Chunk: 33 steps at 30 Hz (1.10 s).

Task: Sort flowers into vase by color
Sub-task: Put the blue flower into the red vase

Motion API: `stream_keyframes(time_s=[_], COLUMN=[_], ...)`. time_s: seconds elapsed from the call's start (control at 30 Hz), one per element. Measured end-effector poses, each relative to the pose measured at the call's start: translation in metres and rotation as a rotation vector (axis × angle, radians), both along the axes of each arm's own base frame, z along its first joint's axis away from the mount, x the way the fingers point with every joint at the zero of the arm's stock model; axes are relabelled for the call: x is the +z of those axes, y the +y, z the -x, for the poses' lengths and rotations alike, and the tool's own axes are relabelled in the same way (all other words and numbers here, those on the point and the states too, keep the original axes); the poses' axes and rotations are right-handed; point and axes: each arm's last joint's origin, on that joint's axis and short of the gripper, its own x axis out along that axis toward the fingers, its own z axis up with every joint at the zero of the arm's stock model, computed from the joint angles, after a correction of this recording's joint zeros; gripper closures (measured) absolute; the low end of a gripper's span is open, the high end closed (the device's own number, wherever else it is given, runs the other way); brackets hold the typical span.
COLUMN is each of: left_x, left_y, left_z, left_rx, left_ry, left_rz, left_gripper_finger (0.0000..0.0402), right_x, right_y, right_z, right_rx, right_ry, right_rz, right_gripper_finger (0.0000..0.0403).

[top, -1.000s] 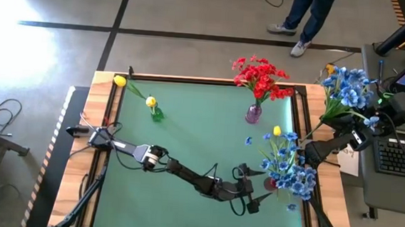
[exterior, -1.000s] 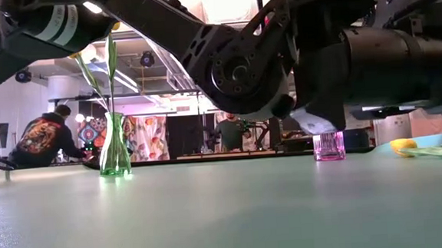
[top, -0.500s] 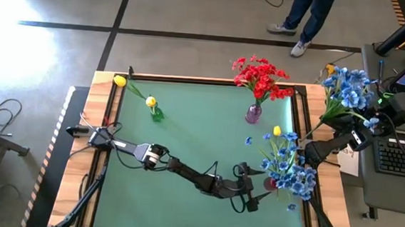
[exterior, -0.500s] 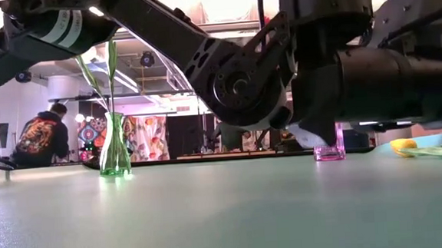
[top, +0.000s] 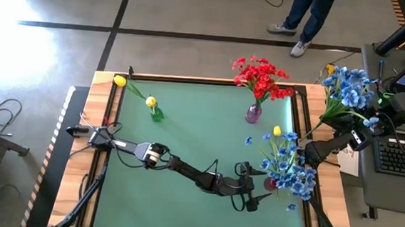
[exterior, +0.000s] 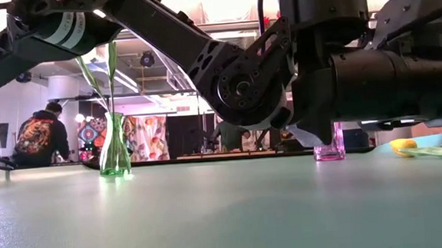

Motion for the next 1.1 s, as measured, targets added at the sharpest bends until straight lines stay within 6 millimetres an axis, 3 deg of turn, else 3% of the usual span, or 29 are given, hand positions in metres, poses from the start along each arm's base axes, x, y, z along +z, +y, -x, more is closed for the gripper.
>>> stream_keyframes(time_s=[0.43, 1.1], left_x=[0.0, 0.001], left_y=[0.02, 0.026], left_z=[-0.006, -0.009], left_rx=[-0.033, -0.14], left_ry=[-0.003, -0.012], left_rz=[-0.001, -0.007], left_gripper_finger=[0.0026, 0.0026], right_x=[0.0, 0.0], right_y=[0.0, -0.001], right_z=[0.0, 0.0], right_rx=[-0.018, -0.03], right_ry=[-0.002, -0.003], right_rz=[0.01, 0.022], right_gripper_finger=[0.0381, 0.0381])
